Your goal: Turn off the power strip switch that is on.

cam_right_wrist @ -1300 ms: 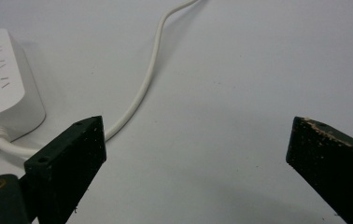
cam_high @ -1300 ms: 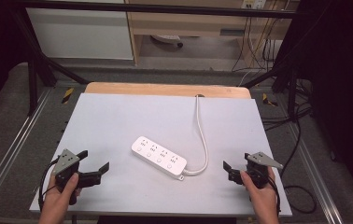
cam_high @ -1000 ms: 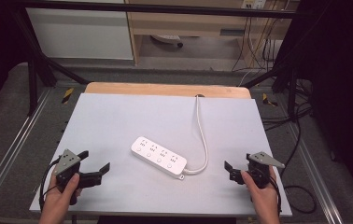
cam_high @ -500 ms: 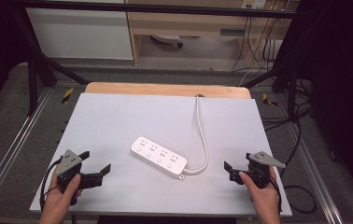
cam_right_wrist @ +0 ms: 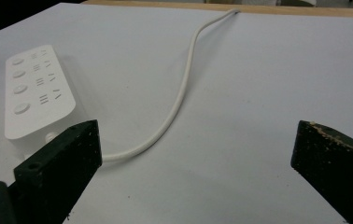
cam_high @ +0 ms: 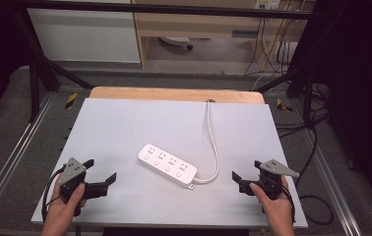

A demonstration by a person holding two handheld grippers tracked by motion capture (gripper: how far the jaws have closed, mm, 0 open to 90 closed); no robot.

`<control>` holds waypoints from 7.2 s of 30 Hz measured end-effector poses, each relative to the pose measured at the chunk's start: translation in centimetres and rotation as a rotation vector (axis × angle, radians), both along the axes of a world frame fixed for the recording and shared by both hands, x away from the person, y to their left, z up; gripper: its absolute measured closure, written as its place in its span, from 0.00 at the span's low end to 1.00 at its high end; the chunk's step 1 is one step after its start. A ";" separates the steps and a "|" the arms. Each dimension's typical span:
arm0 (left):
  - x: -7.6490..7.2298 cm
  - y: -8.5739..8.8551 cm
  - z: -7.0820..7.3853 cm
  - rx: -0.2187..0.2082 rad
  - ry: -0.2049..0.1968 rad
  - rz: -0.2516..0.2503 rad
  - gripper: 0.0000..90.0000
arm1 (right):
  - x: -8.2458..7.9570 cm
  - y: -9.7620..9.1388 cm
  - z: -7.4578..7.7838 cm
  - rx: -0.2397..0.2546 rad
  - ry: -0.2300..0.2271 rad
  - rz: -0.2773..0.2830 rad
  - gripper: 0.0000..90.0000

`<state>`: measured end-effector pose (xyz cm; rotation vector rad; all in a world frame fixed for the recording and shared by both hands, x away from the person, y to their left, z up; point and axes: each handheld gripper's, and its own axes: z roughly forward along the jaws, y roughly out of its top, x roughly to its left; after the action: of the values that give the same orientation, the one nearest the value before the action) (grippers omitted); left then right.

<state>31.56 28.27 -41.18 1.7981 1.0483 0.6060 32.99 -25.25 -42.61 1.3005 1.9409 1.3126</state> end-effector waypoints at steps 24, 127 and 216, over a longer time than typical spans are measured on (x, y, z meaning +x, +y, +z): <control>0.0 -0.2 -0.2 0.005 0.017 -0.009 0.05 | 0.8 2.4 3.6 0.033 -0.043 0.055 0.04; 0.1 0.0 -0.4 0.017 0.031 -0.008 0.05 | 5.1 15.5 3.4 0.004 -0.061 0.264 0.75; 0.1 0.1 -0.4 0.026 0.027 -0.007 0.05 | 4.6 20.3 -1.2 -0.058 0.040 0.365 1.00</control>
<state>31.69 28.34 -41.60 1.8363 1.0562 0.5957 37.62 -4.91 -43.83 0.9808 2.3051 1.3891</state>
